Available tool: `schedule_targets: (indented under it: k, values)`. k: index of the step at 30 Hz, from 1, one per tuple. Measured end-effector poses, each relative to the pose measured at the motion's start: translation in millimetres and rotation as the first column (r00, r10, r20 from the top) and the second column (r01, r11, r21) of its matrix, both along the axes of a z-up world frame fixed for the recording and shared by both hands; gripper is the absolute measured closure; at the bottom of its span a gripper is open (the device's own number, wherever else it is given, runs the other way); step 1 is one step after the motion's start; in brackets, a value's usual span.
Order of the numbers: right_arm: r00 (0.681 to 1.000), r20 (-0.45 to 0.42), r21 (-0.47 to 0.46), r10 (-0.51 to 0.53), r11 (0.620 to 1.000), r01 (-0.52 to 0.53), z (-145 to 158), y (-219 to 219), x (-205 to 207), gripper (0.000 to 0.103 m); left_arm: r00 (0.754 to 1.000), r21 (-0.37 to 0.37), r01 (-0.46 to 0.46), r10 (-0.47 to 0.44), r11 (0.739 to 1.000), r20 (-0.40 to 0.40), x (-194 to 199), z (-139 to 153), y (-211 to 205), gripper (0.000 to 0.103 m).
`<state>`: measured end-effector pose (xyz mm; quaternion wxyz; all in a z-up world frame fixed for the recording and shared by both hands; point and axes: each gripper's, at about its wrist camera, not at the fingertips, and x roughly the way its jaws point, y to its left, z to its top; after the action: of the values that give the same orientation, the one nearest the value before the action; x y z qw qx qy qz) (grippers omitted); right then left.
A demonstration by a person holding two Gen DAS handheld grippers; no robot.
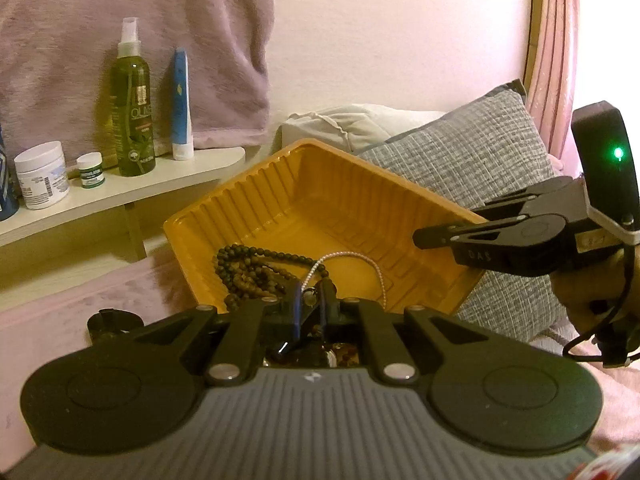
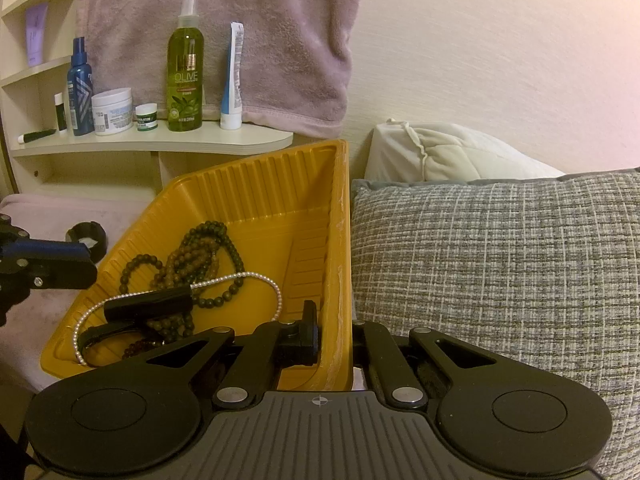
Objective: Organize jewelry
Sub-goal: 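Carry the small ring into the orange tray and open the left tool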
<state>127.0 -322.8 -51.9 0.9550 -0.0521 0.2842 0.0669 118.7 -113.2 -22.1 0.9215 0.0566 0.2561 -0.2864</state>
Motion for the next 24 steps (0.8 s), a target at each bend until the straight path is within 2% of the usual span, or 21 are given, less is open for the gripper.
schedule_targets:
  k: [7,9,10,13,18,24]
  values:
    - [1.000,0.000,0.000,0.000,1.000,0.000,0,0,0,0.099,1.000,0.017,0.006,-0.005,1.000,-0.013,2,-5,-6,0.095]
    - [1.000,0.000,0.000,0.000,1.000,0.000,0,0,0,0.099,1.000,0.021,0.004,-0.003,1.000,-0.025,3,-7,-7,0.088]
    - [1.000,0.000,0.001,0.000,1.000,0.000,0,0,0,0.099,1.000,0.022,0.002,-0.002,1.000,-0.023,3,-7,-7,0.078]
    - [1.000,0.000,0.001,0.000,1.000,0.000,0,0,0,0.099,1.000,0.018,-0.018,0.018,1.000,-0.003,0,-6,-1,0.075]
    - [1.000,-0.001,0.001,0.000,1.000,0.000,0,0,0,0.099,0.993,0.023,-0.121,0.120,0.992,0.014,3,-7,27,0.074]
    - [1.000,-0.003,0.002,-0.001,1.000,0.001,0,0,0,0.099,0.957,0.069,-0.289,0.289,0.955,0.008,13,-20,70,0.066]
